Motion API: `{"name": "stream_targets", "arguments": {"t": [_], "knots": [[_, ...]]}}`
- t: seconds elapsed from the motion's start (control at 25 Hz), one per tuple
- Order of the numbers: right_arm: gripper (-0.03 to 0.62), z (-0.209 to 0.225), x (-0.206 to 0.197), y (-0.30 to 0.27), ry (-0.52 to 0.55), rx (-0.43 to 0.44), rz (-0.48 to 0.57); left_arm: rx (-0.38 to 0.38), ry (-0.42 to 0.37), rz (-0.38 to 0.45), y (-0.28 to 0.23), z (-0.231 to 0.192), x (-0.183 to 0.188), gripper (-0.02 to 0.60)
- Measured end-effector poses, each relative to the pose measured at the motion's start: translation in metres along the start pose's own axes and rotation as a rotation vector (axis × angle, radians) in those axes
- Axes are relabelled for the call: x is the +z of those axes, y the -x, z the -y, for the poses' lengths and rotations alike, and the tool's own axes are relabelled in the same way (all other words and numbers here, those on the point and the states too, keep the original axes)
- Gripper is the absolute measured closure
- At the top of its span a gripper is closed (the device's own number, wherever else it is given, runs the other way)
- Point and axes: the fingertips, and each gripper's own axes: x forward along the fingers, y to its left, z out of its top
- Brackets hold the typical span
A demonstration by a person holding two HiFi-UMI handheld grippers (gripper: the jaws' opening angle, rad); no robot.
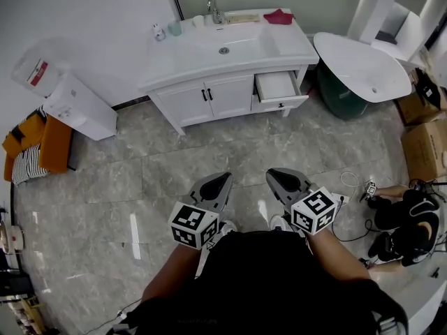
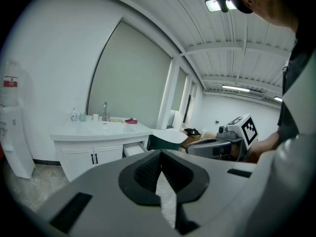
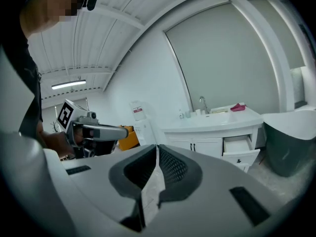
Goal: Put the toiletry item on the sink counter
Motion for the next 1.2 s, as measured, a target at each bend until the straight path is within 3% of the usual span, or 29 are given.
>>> {"name": "stream_targets", "arguments": {"t": [0.2,0.52,0.76,1.2], "knots": [[0.589,-0.024,-0.01,-0.016,0.009,0.014,-0.017,0.003,-0.003,-0.009,0.014,-0.02,-0.008,0.577],[0.589,-0.043,-0.013,-0.031,-0.041,-0.078,0.029,-0.059,-0.024,-0.033,0.039,-0.041,-0.018,0.577],[0.589,-0.06,-0.021,-0.038,-0.047,-0.09,0.009,-0.084,-0.014,-0.045,0.05,-0.05,-0.028,0.577],[0.589,-0.051,-0.016,-0.046,-0.066,-0.102,0.022,-0.067,0.013,-0.024,0.048,-0.057,-0.029,0.577]]}}
